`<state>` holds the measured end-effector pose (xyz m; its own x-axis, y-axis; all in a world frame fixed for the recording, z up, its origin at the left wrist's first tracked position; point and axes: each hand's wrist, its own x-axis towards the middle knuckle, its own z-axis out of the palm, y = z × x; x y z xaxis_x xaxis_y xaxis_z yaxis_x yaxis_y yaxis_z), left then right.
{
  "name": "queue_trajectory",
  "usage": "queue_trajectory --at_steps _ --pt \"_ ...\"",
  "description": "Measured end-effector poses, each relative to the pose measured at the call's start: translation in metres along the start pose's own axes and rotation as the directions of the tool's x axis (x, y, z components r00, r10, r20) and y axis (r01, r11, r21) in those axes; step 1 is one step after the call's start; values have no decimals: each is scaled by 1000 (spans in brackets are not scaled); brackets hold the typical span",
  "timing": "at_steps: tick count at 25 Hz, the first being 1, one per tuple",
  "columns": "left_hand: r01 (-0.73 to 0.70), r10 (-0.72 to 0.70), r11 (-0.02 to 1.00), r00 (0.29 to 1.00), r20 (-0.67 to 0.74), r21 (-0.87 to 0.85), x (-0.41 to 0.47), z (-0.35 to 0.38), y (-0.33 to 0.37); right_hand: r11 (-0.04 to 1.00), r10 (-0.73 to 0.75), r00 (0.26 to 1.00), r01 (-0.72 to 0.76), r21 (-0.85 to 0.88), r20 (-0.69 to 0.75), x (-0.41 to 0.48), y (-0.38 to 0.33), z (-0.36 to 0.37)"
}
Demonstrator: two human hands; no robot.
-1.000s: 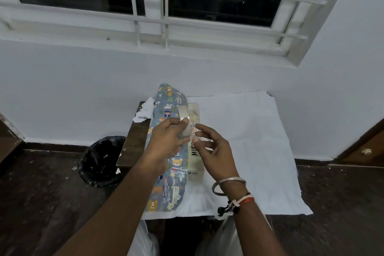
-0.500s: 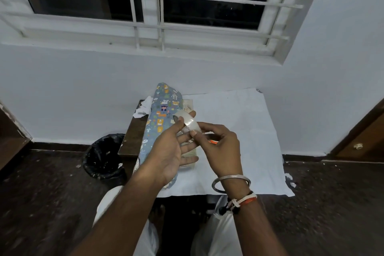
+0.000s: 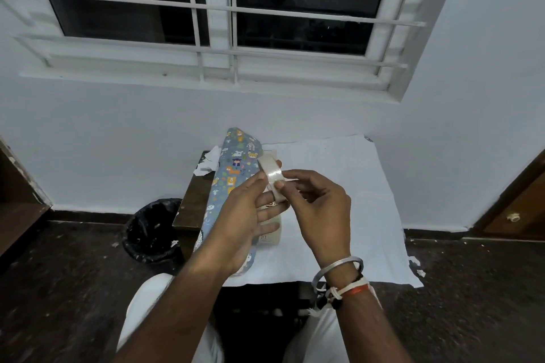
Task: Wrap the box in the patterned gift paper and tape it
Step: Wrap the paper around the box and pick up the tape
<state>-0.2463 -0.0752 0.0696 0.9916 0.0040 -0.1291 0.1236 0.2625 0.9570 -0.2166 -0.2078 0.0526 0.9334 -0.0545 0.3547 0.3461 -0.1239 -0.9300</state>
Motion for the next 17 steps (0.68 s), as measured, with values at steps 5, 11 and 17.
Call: queue_trajectory --at_steps 5,11,17 --pt "-212 210 882 976 50 421 26 -22 -6 1000 -13 992 16 -26 123 33 8 3" --pt "-320 392 606 917 76 729 77 -52 -5 899 -96 903 260 -352 419 84 41 8" --pt "-413 571 517 819 58 750 132 -66 -20 989 115 933 -76 -125 342 103 77 35"
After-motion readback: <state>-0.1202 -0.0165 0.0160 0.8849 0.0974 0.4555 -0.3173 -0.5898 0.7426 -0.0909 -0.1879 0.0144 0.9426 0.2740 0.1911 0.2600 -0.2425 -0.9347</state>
